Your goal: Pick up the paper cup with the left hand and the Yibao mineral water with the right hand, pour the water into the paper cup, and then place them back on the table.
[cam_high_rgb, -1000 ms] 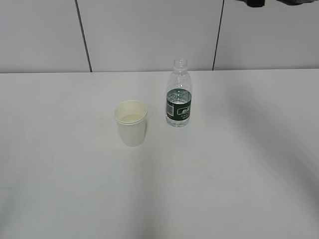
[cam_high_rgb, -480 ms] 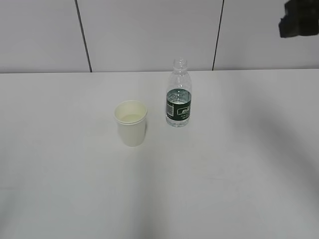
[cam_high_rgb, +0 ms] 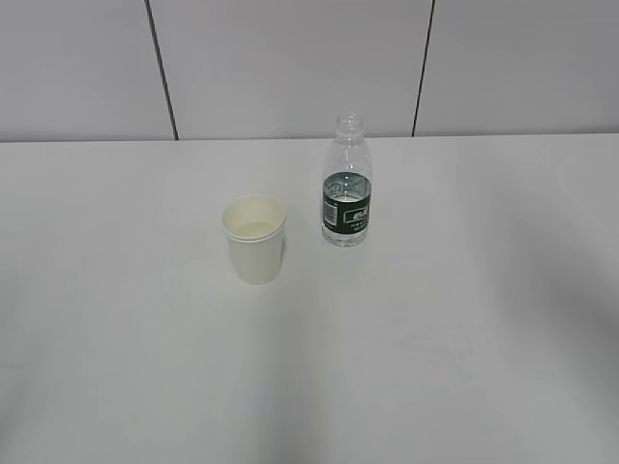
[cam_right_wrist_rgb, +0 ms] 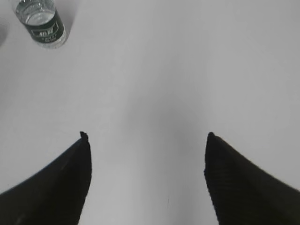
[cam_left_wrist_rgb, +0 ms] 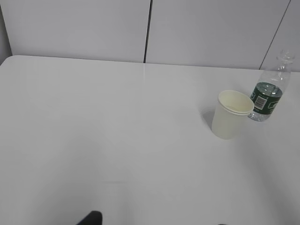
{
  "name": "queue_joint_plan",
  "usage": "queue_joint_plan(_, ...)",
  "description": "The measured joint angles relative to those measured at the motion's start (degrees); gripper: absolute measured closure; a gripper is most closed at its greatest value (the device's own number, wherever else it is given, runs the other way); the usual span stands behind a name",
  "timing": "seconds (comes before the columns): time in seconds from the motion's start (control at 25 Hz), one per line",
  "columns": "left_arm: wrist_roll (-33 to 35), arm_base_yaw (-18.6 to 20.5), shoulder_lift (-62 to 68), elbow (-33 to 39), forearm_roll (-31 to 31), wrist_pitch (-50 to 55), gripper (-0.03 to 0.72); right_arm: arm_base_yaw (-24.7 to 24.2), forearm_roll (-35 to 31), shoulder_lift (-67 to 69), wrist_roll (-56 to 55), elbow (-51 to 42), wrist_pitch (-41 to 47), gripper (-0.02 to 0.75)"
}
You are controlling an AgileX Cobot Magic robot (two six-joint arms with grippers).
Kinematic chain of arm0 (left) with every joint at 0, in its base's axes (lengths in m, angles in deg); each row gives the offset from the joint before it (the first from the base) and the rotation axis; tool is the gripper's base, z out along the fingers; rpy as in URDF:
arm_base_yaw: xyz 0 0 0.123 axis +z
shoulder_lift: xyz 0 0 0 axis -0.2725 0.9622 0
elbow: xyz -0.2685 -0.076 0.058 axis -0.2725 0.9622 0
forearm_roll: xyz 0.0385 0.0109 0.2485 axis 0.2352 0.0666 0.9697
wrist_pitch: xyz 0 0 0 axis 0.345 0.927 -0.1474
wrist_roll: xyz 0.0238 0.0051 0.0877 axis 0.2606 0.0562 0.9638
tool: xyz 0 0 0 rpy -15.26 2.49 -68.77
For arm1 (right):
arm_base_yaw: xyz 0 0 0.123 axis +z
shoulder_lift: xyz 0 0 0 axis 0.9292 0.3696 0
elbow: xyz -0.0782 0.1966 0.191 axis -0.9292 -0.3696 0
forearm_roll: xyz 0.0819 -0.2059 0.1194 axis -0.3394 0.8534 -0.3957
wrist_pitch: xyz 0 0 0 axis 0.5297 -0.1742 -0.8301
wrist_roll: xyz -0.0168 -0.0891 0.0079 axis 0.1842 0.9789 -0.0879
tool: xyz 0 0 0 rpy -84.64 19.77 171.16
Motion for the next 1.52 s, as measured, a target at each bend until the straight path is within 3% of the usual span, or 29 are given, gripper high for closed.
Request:
queue_joint_plan(0.28, 0.0, 0.0, 0.0, 0.0, 0.0, 0.0, 0.253, -0.6, -0.7, -12.8, 0.1, -9.2, 2.4, 0.153)
queue_joint_plan(0.6, 0.0, 0.0, 0.0, 0.0, 0.0, 0.0, 0.253, -7.0, -3.6, -23.6, 0.1, -17.0, 5.4, 0.153)
queue_joint_plan(1.16, 0.0, 0.0, 0.0, 0.0, 0.0, 0.0, 0.253, -7.2, -5.5, -37.2, -0.4, -28.8, 5.6, 0.153)
queue_joint_plan(1.52, 0.0, 0.0, 0.0, 0.0, 0.0, 0.0, 0.253, -7.2, -5.7, -42.0, -0.5, -30.5, 8.0, 0.153)
